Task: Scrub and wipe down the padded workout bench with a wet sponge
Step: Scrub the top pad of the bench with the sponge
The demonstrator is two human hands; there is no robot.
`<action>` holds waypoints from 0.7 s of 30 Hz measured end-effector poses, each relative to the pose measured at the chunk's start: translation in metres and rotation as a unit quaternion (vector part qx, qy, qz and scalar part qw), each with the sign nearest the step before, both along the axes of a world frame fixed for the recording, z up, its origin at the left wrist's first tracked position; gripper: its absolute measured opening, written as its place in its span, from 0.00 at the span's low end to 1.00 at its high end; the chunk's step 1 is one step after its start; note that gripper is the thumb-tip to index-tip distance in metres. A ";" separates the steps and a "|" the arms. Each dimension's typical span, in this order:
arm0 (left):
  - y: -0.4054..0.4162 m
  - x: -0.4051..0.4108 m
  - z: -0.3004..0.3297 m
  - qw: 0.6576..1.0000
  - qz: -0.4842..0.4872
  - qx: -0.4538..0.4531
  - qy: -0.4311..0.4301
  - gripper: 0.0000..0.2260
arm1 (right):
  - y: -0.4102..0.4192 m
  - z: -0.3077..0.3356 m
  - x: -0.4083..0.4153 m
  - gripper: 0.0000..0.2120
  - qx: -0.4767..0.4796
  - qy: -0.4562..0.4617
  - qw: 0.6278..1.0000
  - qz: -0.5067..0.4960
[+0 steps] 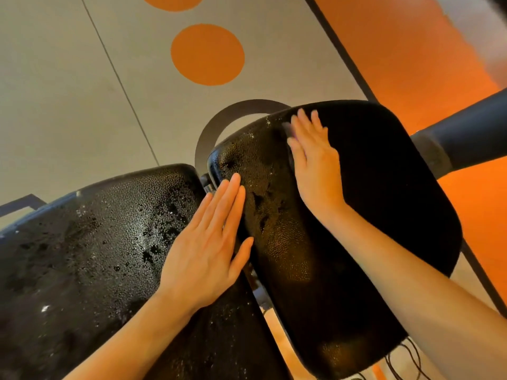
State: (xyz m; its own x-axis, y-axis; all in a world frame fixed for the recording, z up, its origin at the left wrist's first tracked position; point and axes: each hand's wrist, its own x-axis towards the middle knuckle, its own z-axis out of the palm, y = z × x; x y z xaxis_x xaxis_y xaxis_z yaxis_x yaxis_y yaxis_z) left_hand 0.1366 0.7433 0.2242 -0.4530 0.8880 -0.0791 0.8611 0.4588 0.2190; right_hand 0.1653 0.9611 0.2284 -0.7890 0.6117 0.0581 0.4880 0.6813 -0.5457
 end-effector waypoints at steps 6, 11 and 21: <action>0.000 -0.001 0.001 1.000 0.001 -0.003 -0.005 0.32 | -0.021 -0.002 0.045 0.20 0.013 -0.009 0.999 0.043; -0.001 0.000 0.000 1.000 -0.003 -0.001 -0.001 0.32 | -0.017 0.002 0.018 0.19 -0.017 0.005 1.000 0.014; -0.027 -0.013 0.019 0.992 0.117 0.036 -0.008 0.31 | 0.010 0.003 -0.021 0.18 -0.035 0.048 0.991 -0.116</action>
State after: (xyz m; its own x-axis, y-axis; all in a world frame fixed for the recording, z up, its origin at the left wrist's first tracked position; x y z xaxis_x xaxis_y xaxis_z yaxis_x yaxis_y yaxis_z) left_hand 0.1240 0.7165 0.2435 -0.6472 0.7618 -0.0283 0.7284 0.6290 0.2716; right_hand 0.1444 0.9711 0.2315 -0.6191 0.7816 0.0763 0.5712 0.5148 -0.6393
